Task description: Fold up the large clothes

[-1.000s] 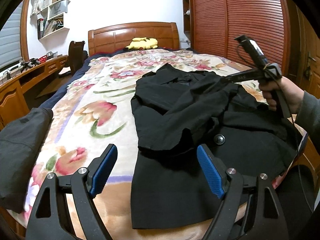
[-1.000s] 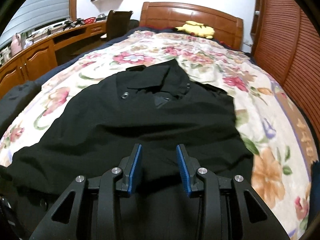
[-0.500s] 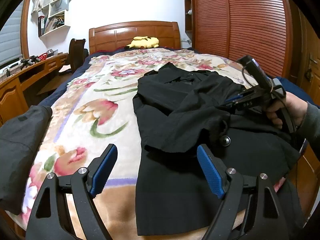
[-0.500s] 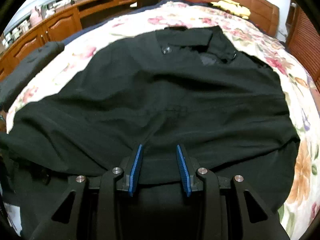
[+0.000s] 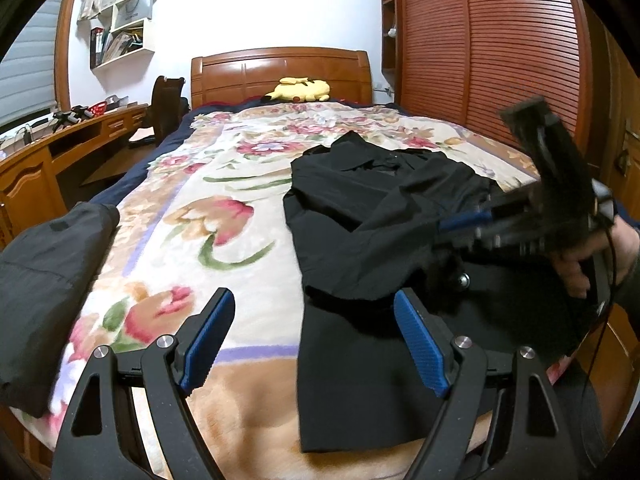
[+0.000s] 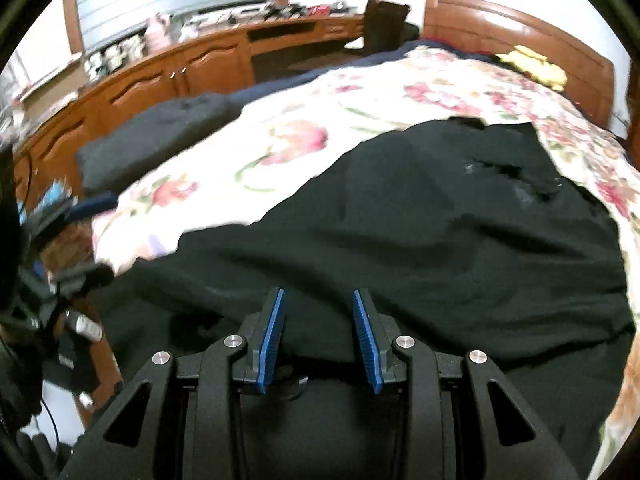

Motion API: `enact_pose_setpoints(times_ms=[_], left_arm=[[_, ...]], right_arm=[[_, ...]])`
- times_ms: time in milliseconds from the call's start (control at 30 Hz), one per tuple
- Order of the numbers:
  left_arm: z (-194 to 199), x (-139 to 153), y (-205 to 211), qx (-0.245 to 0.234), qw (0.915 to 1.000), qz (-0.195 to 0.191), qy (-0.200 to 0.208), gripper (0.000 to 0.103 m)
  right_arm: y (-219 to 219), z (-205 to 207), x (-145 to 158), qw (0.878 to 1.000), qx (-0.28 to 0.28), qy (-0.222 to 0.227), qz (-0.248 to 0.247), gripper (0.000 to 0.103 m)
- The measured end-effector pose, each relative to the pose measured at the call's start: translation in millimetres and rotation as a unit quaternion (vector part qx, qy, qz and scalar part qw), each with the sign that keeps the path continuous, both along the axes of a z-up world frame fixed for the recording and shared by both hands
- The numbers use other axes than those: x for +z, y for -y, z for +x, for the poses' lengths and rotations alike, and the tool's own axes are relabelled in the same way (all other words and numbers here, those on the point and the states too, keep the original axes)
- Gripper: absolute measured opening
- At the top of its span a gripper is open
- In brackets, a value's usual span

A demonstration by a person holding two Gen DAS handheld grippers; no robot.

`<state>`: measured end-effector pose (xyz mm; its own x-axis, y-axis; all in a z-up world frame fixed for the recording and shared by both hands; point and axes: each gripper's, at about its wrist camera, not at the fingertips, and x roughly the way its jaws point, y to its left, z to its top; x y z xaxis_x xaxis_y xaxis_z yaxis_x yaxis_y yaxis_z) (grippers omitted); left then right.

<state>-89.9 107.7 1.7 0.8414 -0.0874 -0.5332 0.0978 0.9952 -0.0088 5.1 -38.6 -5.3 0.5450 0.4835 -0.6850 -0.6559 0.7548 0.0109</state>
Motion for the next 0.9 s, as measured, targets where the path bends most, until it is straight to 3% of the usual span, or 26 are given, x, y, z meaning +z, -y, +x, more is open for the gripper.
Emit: enact_pose_setpoints(times_ms=[133,200,500,700,900], left_arm=[[-1,-1,-5,0.004,1.0000,-0.004,-0.003,0.082],[-1,-2,-5,0.004,1.0000,-0.006,-0.004,0.082],[-3,-9,5,-0.009,0.9999,-0.006,-0.011,0.082],[-3,-21,9,-0.010,0.9996,-0.005,-0.027,0.082],[-5,-29,12,-0.007,0.9992,-0.003,-0.039,0.082]], right_arm=[[-15,4,-38,0.999,0.004,-0.026,-0.043,0.037],[-17,7,-47,0.999,-0.001,-0.027,-0.041,0.037],[24,-27,-26,0.998,-0.053,0.019,0.000,0.037],[82,-69,-24,0.988,-0.140,0.067,-0.002,0.065],[146,-93,-37,0.971,-0.230,0.056,0.010,0.066]])
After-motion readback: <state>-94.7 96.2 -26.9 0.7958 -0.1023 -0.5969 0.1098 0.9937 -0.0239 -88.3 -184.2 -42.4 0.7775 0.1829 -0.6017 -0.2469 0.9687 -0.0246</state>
